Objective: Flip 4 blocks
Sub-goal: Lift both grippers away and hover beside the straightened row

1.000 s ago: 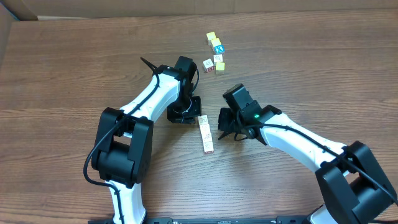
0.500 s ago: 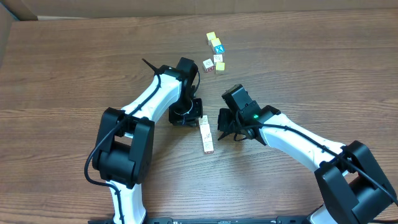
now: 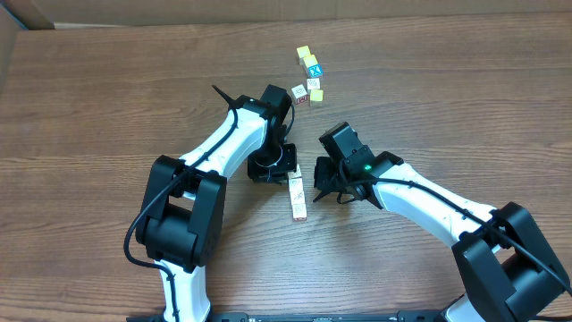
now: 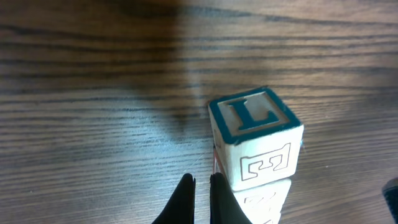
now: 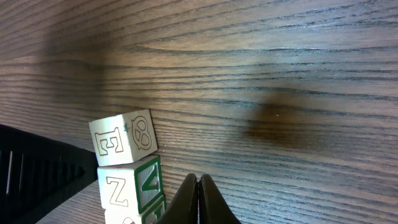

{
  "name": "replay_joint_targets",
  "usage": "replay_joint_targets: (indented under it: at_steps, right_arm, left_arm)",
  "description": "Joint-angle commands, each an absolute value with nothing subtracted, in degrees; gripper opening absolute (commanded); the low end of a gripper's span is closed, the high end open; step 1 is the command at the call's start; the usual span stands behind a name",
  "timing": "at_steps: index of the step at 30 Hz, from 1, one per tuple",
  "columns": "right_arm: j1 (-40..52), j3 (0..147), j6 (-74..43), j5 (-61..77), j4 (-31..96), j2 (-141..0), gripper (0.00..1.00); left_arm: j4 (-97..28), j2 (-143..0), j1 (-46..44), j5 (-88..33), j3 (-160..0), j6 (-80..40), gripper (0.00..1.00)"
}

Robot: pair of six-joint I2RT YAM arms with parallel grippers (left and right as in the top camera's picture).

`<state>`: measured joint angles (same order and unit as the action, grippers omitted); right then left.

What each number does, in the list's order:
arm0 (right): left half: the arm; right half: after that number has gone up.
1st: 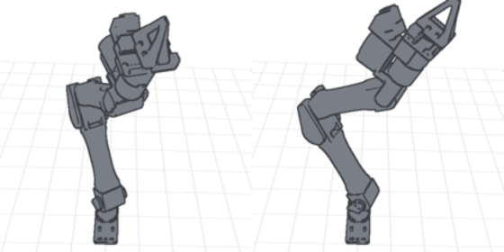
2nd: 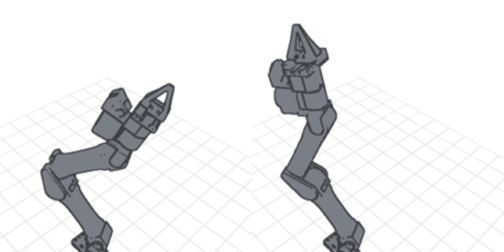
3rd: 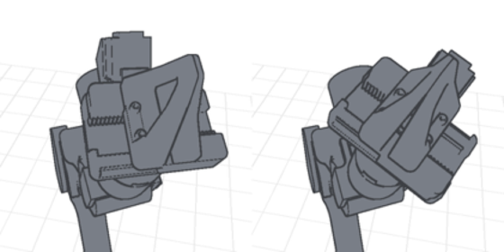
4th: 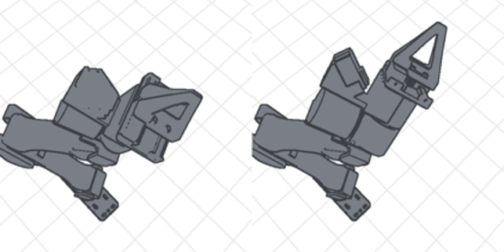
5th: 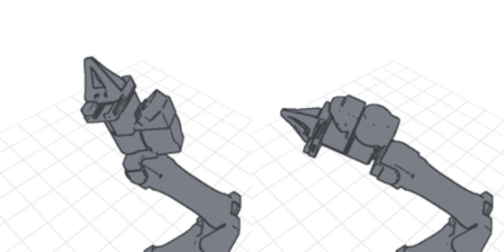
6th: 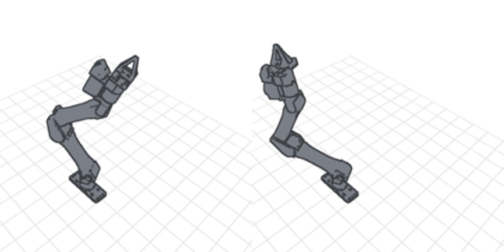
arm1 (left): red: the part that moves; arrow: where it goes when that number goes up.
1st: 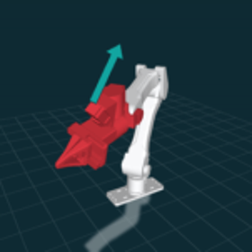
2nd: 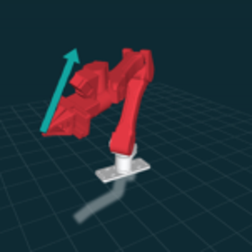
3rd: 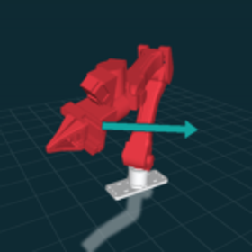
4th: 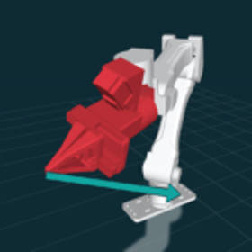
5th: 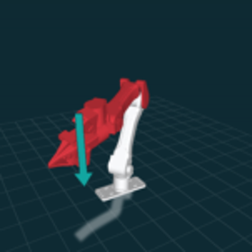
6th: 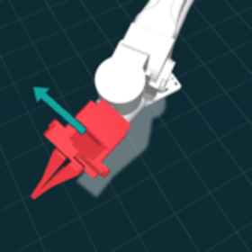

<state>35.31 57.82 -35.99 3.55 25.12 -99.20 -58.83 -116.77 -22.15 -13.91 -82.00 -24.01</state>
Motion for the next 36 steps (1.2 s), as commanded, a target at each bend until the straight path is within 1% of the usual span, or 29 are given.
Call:
replay_joint_targets:
  at_steps: [1, 7, 16, 22, 36]
  right_arm:
    - [35.2, 58.5, -35.5, 2.7, 25.0, -99.2, 0.05]
    - [35.2, 58.5, -35.5, 2.7, 24.5, -99.2, 0.05]
    - [35.1, 58.5, -35.5, 2.4, 24.3, -99.2, 0.05]
    - [35.1, 58.5, -35.6, -1.5, 25.2, -99.2, 0.05]
    - [34.0, 58.5, -36.2, -1.4, 26.0, -99.2, 0.05]
  left_arm:
    - [-59.3, -117.3, -21.7, -12.6, -81.5, -24.8, 0.04]
    - [-56.2, -117.3, -20.5, -8.3, -83.5, -24.2, 0.04]
    - [-46.9, -117.4, -22.1, -8.6, -85.3, -24.6, 0.04]
    - [-46.9, -117.4, -23.7, -8.6, -85.3, -24.6, 0.04]
    - [-50.0, -117.4, -23.8, -11.4, -85.3, -24.4, 0.04]
